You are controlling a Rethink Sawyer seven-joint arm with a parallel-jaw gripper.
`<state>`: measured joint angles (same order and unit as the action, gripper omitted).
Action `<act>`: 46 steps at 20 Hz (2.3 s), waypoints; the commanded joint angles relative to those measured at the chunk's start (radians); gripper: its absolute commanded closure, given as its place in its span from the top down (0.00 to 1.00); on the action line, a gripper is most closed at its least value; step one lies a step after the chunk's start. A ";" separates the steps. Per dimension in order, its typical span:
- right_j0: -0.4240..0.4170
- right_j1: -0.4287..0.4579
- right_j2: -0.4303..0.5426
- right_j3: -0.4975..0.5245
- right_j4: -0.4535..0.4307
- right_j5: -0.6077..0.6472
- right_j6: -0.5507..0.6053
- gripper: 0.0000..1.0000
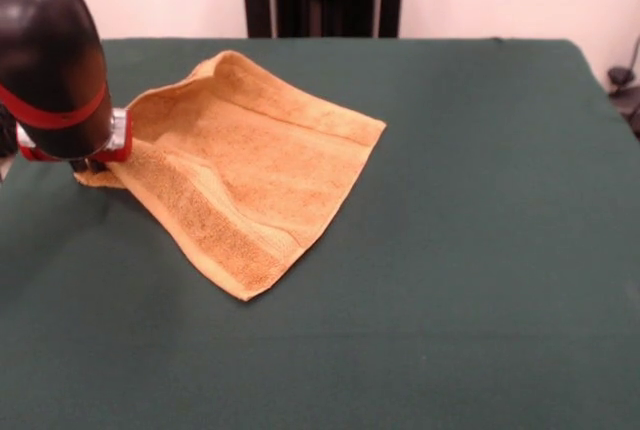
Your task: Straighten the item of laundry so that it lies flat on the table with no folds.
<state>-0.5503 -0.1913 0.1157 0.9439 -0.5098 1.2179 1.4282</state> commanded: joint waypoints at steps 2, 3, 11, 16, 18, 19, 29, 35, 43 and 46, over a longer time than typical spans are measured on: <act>-0.106 -0.106 0.103 0.191 0.032 -0.215 -0.161 0.00; -0.104 -0.105 0.104 0.179 0.033 -0.208 -0.148 0.00; -0.117 -0.204 0.133 0.220 0.082 -0.177 -0.094 0.00; -0.100 -0.239 0.127 0.223 0.095 -0.146 -0.058 0.00; -0.102 -0.232 0.132 0.230 0.093 -0.167 -0.060 0.00; -0.103 -0.229 0.133 0.235 0.089 -0.181 -0.063 0.00; -0.120 -0.204 0.158 0.254 0.075 -0.249 -0.115 0.00; -0.131 -0.196 0.173 0.256 0.075 -0.254 -0.141 0.00; -0.126 -0.164 0.163 0.263 0.068 -0.329 -0.083 0.00; -0.124 -0.133 0.178 0.255 0.077 -0.344 -0.083 0.00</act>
<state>-0.7052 -0.4063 0.1515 1.0916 -0.4522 0.9746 1.4282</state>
